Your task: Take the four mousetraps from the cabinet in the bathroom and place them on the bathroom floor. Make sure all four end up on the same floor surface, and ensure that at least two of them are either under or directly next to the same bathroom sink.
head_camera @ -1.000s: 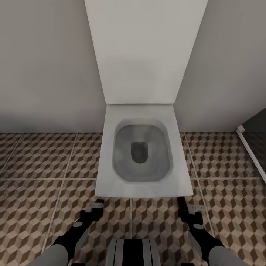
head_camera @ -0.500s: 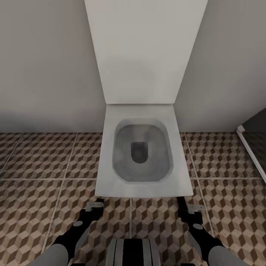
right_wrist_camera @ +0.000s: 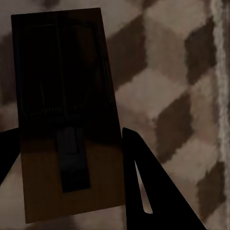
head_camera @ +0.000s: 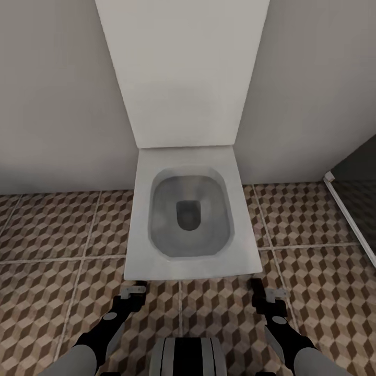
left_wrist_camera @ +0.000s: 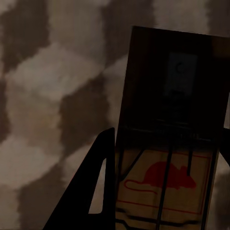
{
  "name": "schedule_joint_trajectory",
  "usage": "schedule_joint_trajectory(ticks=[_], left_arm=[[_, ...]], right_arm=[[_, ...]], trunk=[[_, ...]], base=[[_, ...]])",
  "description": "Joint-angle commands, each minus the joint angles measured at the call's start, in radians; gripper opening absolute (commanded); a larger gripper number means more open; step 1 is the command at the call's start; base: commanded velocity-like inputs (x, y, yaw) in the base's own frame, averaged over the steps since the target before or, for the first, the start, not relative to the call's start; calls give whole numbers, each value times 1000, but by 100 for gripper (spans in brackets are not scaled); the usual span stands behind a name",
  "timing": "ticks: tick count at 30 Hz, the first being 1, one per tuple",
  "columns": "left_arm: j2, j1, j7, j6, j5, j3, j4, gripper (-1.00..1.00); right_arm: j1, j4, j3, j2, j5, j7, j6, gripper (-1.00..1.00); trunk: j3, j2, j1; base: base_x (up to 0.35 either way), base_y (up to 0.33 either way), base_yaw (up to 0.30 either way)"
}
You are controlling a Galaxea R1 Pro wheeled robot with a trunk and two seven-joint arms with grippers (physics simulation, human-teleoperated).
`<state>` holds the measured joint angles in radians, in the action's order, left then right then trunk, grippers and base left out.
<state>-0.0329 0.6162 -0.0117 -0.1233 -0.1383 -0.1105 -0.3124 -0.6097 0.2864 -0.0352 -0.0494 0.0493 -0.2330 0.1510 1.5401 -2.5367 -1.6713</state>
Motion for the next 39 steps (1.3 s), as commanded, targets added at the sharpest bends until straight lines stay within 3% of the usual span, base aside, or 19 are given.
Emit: schedule_joint_trajectory(ticks=[1,13,22,32,39], left_arm=[[-1,0,-7,-4,-13,-6,1,-100],[-1,0,-7,-4,-12,-6,3,-100],[-1,0,-6,-4,-12,-8,0,-100],[-1,0,-5,-2,-7,-12,1,-100],[-1,0,-8,-2,-2,-15,1,-100]], right_arm=[[-1,-1,-3,0,2,-3,4,-100],[0,-1,-3,2,7,-14,4,-100],[0,-1,-3,2,7,-37,3,-100],[-1,-1,-2,2,7,-37,4,-100],[-1,-1,-2,2,7,-37,4,-100]], trunk=[[0,0,0],[0,0,0],[0,0,0],[0,0,0],[0,0,0]], base=[[0,0,-14],[0,0,1],[0,0,206],[4,-3,39],[72,-165,1]])
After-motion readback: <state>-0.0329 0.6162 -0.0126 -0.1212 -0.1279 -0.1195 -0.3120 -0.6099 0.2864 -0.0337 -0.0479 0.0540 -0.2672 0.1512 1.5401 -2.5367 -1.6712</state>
